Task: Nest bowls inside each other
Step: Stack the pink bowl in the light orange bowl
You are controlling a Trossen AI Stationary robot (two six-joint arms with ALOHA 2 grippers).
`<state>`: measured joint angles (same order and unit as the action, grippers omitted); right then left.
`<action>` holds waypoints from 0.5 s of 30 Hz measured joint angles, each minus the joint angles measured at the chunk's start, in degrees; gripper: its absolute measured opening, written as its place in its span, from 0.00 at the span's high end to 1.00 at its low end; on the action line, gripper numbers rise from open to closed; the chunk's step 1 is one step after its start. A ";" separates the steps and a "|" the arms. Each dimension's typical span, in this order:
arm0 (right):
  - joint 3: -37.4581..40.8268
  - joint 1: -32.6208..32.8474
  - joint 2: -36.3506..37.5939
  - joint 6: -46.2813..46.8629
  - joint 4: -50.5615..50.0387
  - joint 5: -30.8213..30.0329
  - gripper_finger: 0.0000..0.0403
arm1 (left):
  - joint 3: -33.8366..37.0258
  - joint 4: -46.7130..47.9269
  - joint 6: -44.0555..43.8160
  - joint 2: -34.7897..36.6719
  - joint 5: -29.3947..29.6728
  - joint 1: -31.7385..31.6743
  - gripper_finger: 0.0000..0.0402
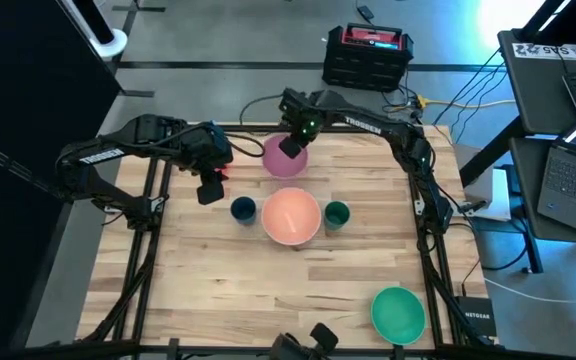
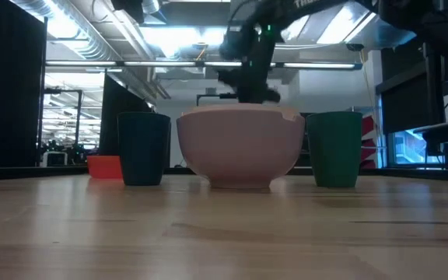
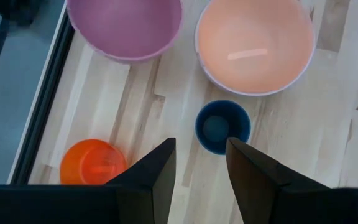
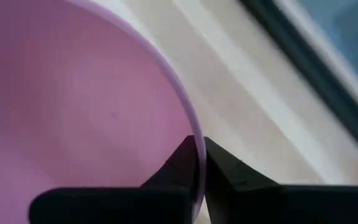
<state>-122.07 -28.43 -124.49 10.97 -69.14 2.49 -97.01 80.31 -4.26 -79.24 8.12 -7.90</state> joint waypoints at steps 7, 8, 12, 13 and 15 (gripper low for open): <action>-12.89 7.57 0.25 -7.71 -17.21 1.69 1.00 | 0.00 0.21 -0.15 0.00 0.00 -0.02 0.69; -13.02 9.43 0.64 -8.58 -18.99 1.65 1.00 | 0.00 0.41 -0.32 0.00 0.00 0.00 0.69; -9.04 16.21 3.77 -10.14 -20.89 1.12 1.00 | 0.00 1.78 -1.57 0.00 0.00 0.09 0.69; -8.23 17.67 4.22 -10.08 -20.43 1.12 1.00 | 0.00 2.00 -1.62 0.00 0.00 0.09 0.69; -7.63 19.82 4.28 -10.07 -18.57 1.16 1.00 | -0.02 1.71 -1.66 0.11 0.00 0.32 0.69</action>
<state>-129.70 -8.61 -120.22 0.90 -87.71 3.65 -97.03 82.02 -5.93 -79.13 8.12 -7.58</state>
